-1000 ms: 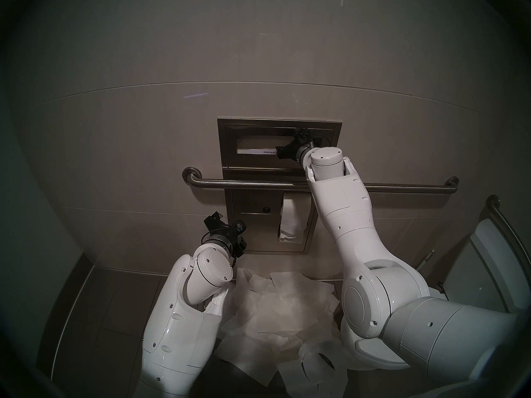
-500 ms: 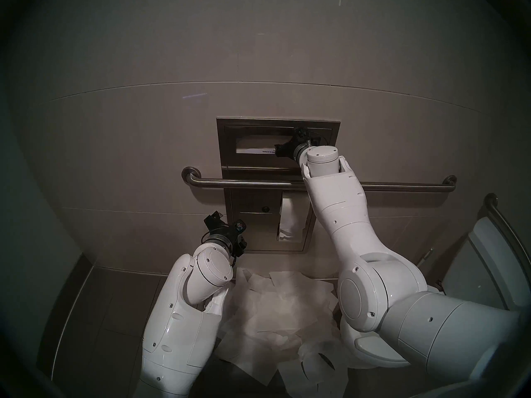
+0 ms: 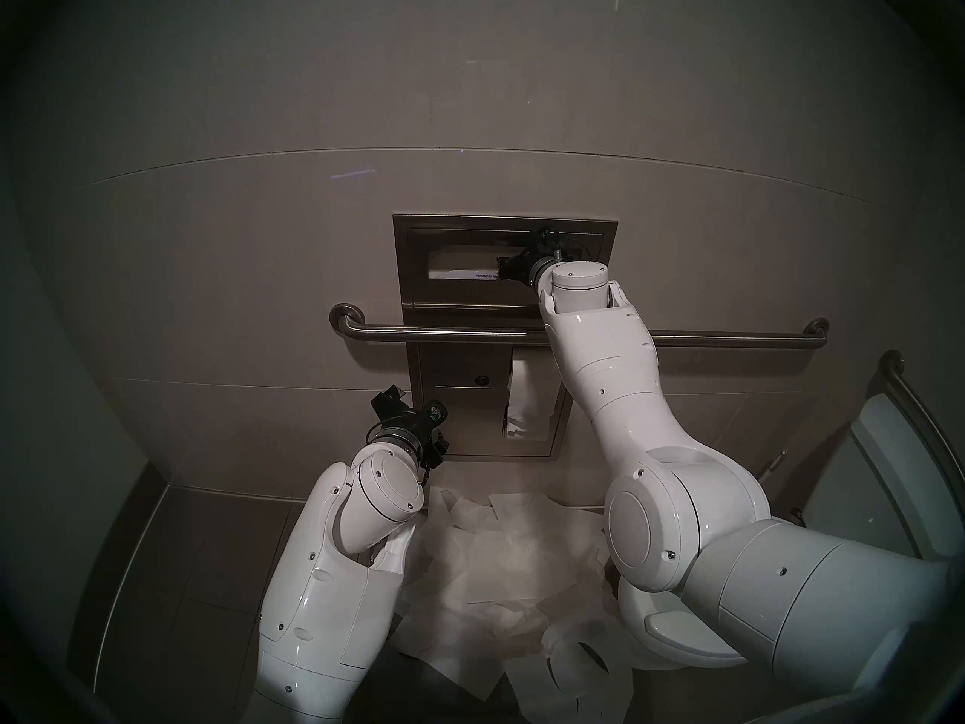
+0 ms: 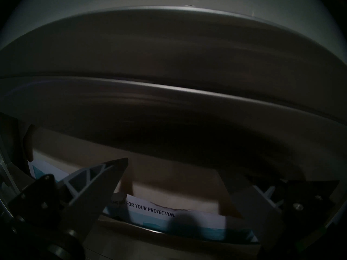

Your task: Take out a toilet seat cover

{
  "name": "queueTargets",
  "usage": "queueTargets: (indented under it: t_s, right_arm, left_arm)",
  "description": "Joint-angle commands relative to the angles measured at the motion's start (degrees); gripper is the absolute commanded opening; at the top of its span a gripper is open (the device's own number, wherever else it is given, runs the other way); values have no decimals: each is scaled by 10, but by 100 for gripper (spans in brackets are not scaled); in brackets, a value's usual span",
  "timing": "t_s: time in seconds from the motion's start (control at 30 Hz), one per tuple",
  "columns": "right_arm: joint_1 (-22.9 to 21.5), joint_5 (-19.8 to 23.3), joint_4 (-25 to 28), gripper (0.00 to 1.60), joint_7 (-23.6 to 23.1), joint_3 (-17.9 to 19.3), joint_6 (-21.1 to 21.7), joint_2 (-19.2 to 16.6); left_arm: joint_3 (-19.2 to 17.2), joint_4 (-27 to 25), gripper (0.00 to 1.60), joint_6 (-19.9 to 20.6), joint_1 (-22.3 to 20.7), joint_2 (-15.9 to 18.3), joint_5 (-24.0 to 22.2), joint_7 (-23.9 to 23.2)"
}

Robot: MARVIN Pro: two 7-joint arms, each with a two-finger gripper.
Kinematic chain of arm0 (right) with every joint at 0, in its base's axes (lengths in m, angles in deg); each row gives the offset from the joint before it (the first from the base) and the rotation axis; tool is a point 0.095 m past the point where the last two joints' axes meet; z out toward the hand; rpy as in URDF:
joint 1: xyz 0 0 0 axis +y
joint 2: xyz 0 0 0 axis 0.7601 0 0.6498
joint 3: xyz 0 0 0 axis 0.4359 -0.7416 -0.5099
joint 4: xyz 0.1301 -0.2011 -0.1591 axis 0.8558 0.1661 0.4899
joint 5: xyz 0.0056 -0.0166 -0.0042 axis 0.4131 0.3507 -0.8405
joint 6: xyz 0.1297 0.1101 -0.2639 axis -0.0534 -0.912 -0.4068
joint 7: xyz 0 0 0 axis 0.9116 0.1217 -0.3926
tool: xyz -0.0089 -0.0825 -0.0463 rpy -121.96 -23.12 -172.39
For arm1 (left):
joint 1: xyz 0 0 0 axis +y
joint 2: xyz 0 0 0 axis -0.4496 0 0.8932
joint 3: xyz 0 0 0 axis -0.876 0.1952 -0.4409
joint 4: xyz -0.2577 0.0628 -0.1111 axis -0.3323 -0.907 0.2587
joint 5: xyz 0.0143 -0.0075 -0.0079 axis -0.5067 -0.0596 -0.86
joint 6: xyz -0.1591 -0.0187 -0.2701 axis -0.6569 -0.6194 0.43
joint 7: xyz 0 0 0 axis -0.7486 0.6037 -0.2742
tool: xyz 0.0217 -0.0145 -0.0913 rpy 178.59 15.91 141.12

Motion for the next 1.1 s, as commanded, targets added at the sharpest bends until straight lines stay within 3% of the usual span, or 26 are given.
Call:
queueTargets:
  t_s: [0.0, 0.1, 0.17, 0.6, 1.07]
  right_arm:
    - [-48, 3, -14, 160, 17, 3, -17, 11]
    - [-55, 7, -25, 154, 22, 7, -20, 12]
    - [-60, 9, -32, 0, 26, 10, -22, 13]
    - [-91, 22, -69, 0, 46, 23, -33, 20]
    - [-95, 35, -143, 0, 77, 16, -62, 63]
  left_arm:
    - [0, -17, 160, -3, -15, -1, 0, 3]
    - [0, -17, 160, -3, -15, -1, 0, 4]
    - [0, -17, 160, -3, -15, -1, 0, 4]
    - [0, -18, 160, -3, -16, -1, 1, 4]
    - [0, -30, 160, -5, -23, -2, 1, 5]
